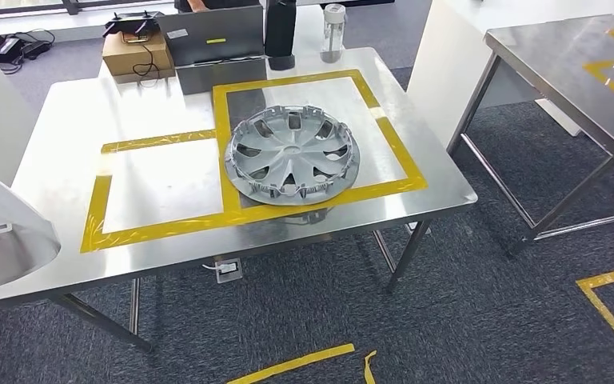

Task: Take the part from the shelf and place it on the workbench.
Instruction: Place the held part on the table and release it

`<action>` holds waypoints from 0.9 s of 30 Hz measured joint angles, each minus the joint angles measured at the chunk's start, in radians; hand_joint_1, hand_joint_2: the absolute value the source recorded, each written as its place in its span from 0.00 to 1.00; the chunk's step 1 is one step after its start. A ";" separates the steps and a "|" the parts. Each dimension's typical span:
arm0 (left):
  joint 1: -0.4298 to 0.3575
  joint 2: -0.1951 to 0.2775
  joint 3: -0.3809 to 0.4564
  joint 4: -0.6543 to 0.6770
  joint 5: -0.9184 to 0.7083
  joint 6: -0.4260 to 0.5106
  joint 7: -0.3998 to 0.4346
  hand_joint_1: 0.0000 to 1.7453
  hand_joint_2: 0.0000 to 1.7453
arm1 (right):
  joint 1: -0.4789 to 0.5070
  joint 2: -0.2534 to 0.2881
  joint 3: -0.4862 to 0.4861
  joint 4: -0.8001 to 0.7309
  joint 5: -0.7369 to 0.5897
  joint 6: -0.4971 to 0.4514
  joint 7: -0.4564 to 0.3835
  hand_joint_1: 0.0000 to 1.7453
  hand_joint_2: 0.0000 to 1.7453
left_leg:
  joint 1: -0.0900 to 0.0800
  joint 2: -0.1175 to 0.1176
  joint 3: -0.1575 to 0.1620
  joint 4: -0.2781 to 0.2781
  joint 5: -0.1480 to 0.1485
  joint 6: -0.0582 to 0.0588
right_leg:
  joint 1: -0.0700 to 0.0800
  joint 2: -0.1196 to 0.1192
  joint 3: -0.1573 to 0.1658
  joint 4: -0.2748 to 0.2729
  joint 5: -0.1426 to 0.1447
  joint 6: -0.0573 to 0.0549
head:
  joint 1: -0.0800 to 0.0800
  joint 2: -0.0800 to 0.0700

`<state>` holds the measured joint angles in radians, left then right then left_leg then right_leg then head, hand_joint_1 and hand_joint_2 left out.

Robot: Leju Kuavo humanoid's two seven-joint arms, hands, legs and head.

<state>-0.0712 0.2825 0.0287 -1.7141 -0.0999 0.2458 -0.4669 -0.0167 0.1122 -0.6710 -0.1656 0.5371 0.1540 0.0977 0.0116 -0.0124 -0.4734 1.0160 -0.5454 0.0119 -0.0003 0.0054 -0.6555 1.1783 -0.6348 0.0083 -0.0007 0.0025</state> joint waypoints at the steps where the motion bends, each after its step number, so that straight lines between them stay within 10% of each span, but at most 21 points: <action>1: -0.002 -0.002 0.000 0.002 0.000 -0.001 0.002 1.00 1.00 | 0.002 0.000 0.000 0.000 0.000 0.000 0.000 0.00 0.00 | -0.001 -0.001 0.013 0.000 -0.013 -0.003 | 0.003 0.000 0.001 -0.053 0.066 -0.004 | 0.000 0.000; 3: -0.005 -0.004 -0.001 0.006 -0.001 -0.004 0.004 1.00 1.00 | 0.002 -0.001 0.000 0.000 0.000 -0.001 0.000 0.00 0.00 | -0.003 -0.004 0.031 -0.002 -0.038 -0.014 | 0.008 0.000 0.009 -0.114 0.149 -0.013 | 0.001 0.000; 7: -0.024 -0.004 -0.003 0.013 -0.024 -0.014 0.030 1.00 1.00 | -0.001 -0.001 0.000 0.000 0.000 -0.002 0.001 0.00 0.00 | -0.005 -0.004 0.054 0.032 -0.043 -0.041 | 0.003 0.002 0.048 -0.134 0.179 -0.039 | 0.000 0.000; 12: -0.072 0.014 -0.011 0.099 -0.108 -0.052 0.131 1.00 1.00 | -0.004 0.000 0.000 0.000 0.009 0.000 -0.002 0.00 0.00 | -0.001 0.004 -0.115 0.258 -0.137 -0.054 | 0.001 0.002 0.063 -0.139 0.165 -0.053 | -0.008 0.000; 18: -0.295 0.061 -0.037 0.476 -0.196 -0.080 0.150 1.00 1.00 | -0.002 -0.002 0.000 0.000 0.028 0.019 -0.005 0.00 0.00 | -0.004 0.008 -0.117 0.031 0.057 -0.045 | 0.003 0.002 0.078 -0.138 0.147 -0.039 | -0.009 0.000; 23: -0.573 0.090 -0.109 0.921 -0.405 0.049 0.191 1.00 1.00 | -0.005 -0.014 0.000 0.000 0.040 0.029 -0.004 0.00 0.00 | -0.001 0.009 -0.123 0.022 0.082 -0.039 | 0.012 0.003 0.069 -0.138 0.152 -0.060 | -0.008 0.000; 27: -0.733 0.083 -0.202 1.164 -0.557 0.127 0.328 1.00 1.00 | -0.007 -0.020 0.000 0.000 0.043 0.022 0.009 0.00 0.00 | -0.003 0.009 -0.121 0.022 0.078 -0.030 | 0.012 0.003 0.076 -0.151 0.154 -0.055 | -0.008 0.000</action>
<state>-0.8043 0.3654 -0.1733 -0.5500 -0.6572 0.3732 -0.1393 -0.0234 0.0926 -0.6714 -0.1656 0.5806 0.1762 0.1064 0.0091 -0.0029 -0.5948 1.0379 -0.4669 -0.0178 0.0121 0.0088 -0.5792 1.0278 -0.4807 -0.0471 -0.0083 0.0024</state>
